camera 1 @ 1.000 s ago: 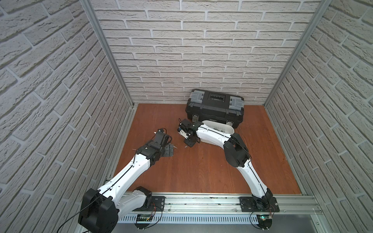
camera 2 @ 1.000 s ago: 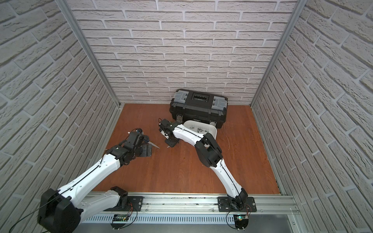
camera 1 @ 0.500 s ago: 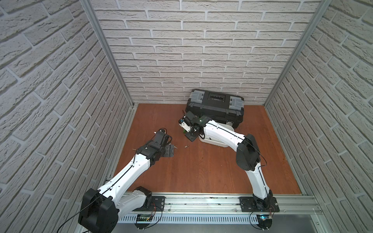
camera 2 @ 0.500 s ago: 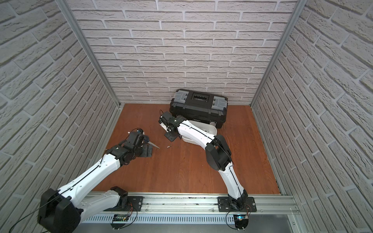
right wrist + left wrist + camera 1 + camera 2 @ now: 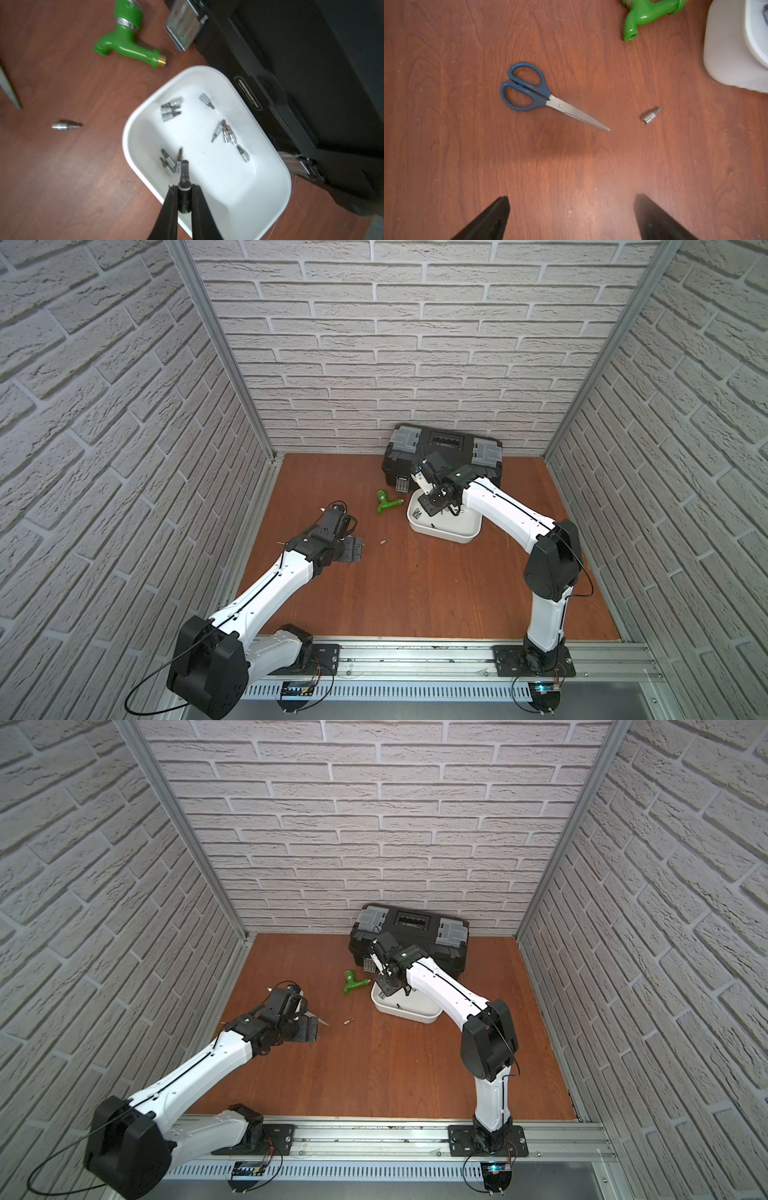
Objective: Put the bit on the desktop into the storage box
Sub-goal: Pick up the screwdriver bit from the center of the board, then place the screwdriver bit in the storage box.
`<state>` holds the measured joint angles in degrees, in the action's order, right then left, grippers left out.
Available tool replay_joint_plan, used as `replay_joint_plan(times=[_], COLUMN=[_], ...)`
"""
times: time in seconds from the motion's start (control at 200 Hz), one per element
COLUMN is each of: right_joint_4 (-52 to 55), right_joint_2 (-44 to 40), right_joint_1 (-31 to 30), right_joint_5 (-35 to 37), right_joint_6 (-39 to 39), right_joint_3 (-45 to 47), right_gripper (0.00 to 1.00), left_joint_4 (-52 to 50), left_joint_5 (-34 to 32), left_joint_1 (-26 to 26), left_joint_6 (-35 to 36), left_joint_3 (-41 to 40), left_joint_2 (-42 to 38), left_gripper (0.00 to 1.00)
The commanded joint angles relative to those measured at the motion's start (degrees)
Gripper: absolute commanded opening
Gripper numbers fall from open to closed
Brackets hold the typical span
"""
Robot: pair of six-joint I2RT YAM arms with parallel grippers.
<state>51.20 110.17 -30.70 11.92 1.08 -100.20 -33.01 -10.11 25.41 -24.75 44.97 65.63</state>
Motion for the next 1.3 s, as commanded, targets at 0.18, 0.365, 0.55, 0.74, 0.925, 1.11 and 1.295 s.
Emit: replay_joint_plan(times=[0.18,0.365,0.55,0.74,0.925,1.11,1.295], right_joint_4=[-3.5,-2.4,-1.5,-0.7,-1.0,-1.2,-1.4], right_joint_2=[-0.1,6.5,11.8,16.3,17.9,17.1,15.5], right_joint_1=[2.5,2.5,2.2,0.9,0.4,0.3,0.2], right_joint_5=[0.3,-3.6,-6.9,-7.4,-6.7,-6.1,-5.5], right_joint_6=[-1.3,-0.6,-0.6,-0.5,-0.9,-0.7,-0.7], right_joint_3=[5.6,1.8,-2.3,-5.3,-5.7,-5.1,-4.7], right_gripper=[0.1,0.1,0.1,0.1,0.12,0.16,0.26], left_joint_4=[1.3,1.3,1.6,1.6,1.6,1.7,1.9], left_joint_5=[1.8,2.7,3.2,3.2,3.2,3.5,3.8], left_joint_1=[-0.4,-0.4,-0.2,-0.2,-0.3,-0.2,-0.1], left_joint_6=[1.1,1.1,1.4,1.7,1.8,1.8,2.2], left_joint_3=[2.5,2.9,2.8,3.0,2.8,2.7,2.4], left_joint_2=[1.9,3.0,3.5,3.8,3.6,3.6,3.5], left_gripper=[0.98,0.98,0.98,0.98,0.98,0.98,0.98])
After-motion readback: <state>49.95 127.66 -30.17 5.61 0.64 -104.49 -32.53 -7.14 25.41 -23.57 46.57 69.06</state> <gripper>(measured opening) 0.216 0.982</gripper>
